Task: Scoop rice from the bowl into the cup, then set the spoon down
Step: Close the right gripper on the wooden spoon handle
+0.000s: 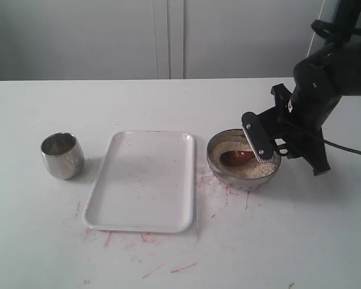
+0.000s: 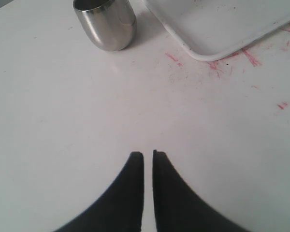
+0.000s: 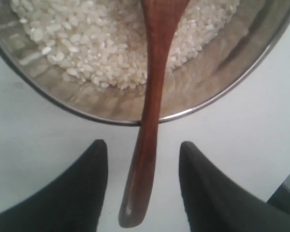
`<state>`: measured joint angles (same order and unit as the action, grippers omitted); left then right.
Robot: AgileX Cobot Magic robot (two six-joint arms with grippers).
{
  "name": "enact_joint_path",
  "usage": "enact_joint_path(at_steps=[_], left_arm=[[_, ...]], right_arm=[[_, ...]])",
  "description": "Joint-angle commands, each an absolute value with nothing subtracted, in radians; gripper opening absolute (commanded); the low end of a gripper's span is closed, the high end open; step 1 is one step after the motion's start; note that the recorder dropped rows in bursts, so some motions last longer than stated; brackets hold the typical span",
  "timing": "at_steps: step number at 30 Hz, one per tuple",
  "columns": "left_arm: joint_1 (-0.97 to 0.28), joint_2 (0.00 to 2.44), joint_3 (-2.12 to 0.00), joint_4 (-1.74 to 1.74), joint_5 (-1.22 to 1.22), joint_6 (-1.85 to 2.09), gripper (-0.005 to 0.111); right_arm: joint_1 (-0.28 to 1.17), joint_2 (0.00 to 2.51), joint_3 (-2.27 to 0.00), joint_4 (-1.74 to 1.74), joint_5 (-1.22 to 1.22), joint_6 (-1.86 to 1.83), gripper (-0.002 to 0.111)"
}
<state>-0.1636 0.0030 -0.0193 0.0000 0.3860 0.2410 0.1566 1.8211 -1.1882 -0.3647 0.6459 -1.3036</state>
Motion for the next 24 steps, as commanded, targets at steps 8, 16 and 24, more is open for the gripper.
enact_joint_path(at_steps=[8, 16, 24], left_arm=[[-0.166, 0.0, -0.01, 0.0, 0.419, 0.235, 0.014], [-0.166, 0.0, -0.01, 0.0, 0.419, 0.235, 0.014], [-0.166, 0.0, -0.01, 0.0, 0.419, 0.235, 0.014]], right_arm=[[0.149, 1.828, -1.186, -0.401, 0.597, -1.304, 0.044], [0.149, 1.841, -1.186, -0.401, 0.597, -1.297, 0.04], [0.149, 1.862, -1.186, -0.401, 0.596, -1.297, 0.04]])
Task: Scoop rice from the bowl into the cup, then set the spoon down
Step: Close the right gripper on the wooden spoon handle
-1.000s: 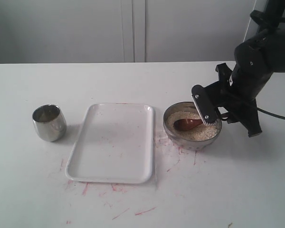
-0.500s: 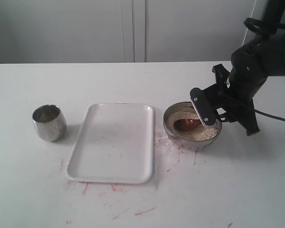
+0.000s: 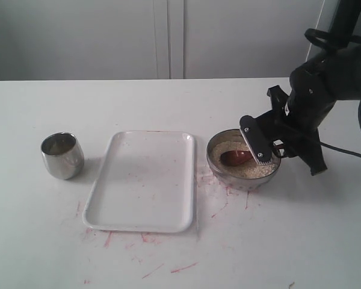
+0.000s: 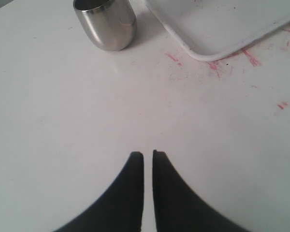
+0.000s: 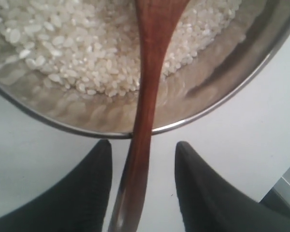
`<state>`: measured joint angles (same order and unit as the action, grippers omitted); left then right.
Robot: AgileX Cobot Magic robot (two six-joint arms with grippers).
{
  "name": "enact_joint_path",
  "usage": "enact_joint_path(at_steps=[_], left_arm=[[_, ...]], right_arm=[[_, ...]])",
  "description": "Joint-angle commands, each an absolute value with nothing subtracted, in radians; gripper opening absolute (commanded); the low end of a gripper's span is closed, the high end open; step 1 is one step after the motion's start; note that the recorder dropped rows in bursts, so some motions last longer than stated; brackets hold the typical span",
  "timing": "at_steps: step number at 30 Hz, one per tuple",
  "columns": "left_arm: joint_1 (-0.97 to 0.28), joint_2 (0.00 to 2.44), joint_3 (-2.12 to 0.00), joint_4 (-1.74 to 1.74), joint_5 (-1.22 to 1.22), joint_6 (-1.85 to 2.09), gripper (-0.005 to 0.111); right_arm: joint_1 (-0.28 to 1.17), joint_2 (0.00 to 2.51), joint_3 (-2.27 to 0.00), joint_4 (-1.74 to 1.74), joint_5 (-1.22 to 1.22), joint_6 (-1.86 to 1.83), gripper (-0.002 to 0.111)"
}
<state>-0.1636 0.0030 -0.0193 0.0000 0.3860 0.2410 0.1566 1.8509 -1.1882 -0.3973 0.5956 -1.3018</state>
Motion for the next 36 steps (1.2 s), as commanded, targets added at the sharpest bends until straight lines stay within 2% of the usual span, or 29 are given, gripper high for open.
enact_joint_path(at_steps=[1, 4, 12, 36], left_arm=[[-0.166, 0.0, -0.01, 0.0, 0.419, 0.235, 0.014], [-0.166, 0.0, -0.01, 0.0, 0.419, 0.235, 0.014], [-0.166, 0.0, -0.01, 0.0, 0.419, 0.235, 0.014], [-0.166, 0.0, -0.01, 0.0, 0.419, 0.235, 0.014]], right_arm=[[0.149, 1.863, -1.186, -0.401, 0.596, -1.297, 0.04], [0.149, 1.865, -1.186, -0.401, 0.596, -1.297, 0.039], [0.149, 1.867, -1.186, -0.404, 0.598, -1.297, 0.029], [0.149, 1.842, -1.186, -0.455, 0.624, -1.256, 0.029]])
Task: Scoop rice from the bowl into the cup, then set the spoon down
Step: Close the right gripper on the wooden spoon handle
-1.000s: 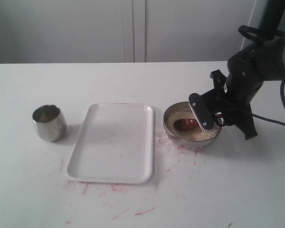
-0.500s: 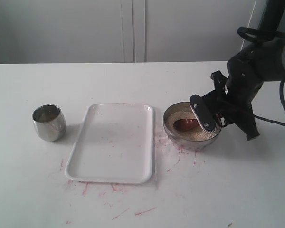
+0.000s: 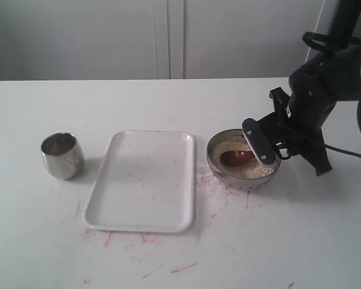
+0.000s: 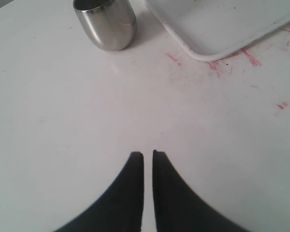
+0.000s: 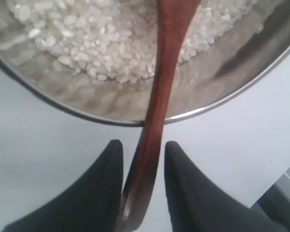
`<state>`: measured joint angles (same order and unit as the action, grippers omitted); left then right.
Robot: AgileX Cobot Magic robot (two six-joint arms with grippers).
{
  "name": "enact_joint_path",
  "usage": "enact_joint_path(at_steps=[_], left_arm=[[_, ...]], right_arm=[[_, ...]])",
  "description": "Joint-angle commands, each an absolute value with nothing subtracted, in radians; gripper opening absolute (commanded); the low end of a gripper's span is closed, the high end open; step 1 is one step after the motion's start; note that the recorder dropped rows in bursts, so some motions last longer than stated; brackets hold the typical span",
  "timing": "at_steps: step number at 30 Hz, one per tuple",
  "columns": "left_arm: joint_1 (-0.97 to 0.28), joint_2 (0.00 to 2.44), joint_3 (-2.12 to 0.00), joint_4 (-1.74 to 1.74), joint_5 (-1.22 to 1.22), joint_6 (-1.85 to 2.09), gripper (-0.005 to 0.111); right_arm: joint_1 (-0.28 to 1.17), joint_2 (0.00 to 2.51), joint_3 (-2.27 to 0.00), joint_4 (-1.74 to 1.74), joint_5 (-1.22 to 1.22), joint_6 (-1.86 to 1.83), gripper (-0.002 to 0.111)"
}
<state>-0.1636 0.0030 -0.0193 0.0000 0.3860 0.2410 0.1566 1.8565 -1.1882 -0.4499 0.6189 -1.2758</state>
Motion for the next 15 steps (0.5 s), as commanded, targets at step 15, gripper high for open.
enact_joint_path(at_steps=[15], left_arm=[[-0.166, 0.0, -0.01, 0.0, 0.419, 0.235, 0.014]], right_arm=[[0.149, 1.842, -1.186, -0.457, 0.624, -1.251, 0.018]])
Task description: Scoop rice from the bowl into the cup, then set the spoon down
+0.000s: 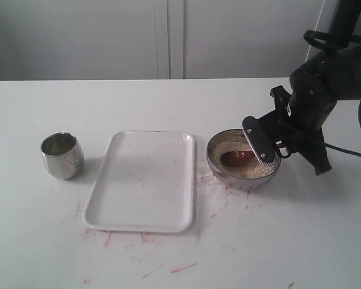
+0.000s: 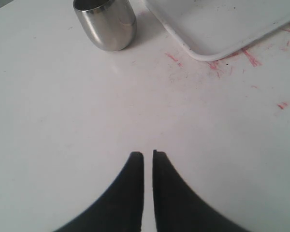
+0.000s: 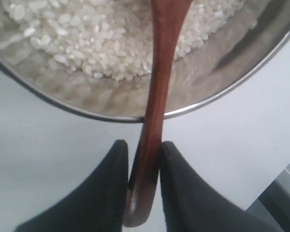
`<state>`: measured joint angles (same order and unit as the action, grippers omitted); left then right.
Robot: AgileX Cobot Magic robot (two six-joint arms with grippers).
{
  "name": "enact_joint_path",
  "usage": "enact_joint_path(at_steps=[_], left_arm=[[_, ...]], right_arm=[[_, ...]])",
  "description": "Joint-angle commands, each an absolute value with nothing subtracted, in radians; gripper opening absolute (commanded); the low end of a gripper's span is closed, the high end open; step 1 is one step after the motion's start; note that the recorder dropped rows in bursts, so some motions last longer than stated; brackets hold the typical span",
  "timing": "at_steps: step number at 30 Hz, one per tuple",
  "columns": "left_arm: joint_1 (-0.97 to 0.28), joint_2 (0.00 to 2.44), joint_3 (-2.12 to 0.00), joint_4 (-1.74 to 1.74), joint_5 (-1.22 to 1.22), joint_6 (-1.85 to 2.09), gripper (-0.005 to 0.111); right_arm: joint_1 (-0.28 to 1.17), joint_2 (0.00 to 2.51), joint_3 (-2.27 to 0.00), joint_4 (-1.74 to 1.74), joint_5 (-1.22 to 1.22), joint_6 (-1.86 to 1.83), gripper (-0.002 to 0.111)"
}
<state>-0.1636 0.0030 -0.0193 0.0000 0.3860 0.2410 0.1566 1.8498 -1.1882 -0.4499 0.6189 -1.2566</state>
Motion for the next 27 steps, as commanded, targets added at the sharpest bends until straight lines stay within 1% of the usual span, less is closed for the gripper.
enact_joint_path(at_steps=[1, 8, 13, 17, 20, 24, 27], left_arm=[[-0.166, 0.0, -0.01, 0.0, 0.419, 0.235, 0.014], [-0.166, 0.0, -0.01, 0.0, 0.419, 0.235, 0.014], [-0.166, 0.0, -0.01, 0.0, 0.419, 0.235, 0.014], [-0.166, 0.0, -0.01, 0.0, 0.419, 0.235, 0.014], [-0.166, 0.0, -0.01, 0.0, 0.419, 0.235, 0.014], [-0.166, 0.0, -0.01, 0.0, 0.419, 0.235, 0.014], [-0.166, 0.0, -0.01, 0.0, 0.419, 0.235, 0.014]], right_arm=[[0.149, 1.842, -1.186, -0.457, 0.624, -1.251, 0.017], [0.149, 1.84, -1.186, -0.455, 0.626, -1.243, 0.006], [0.149, 1.824, -1.186, -0.488, 0.611, -1.144, 0.0], [0.152, 1.795, -1.186, -0.545, 0.627, -1.112, 0.0], [0.171, 1.775, -1.186, -0.657, 0.682, -1.085, 0.0], [0.205, 1.738, -1.186, -0.761, 0.694, -0.926, 0.0], [0.246, 1.711, -1.186, -0.789, 0.747, -0.904, 0.0]])
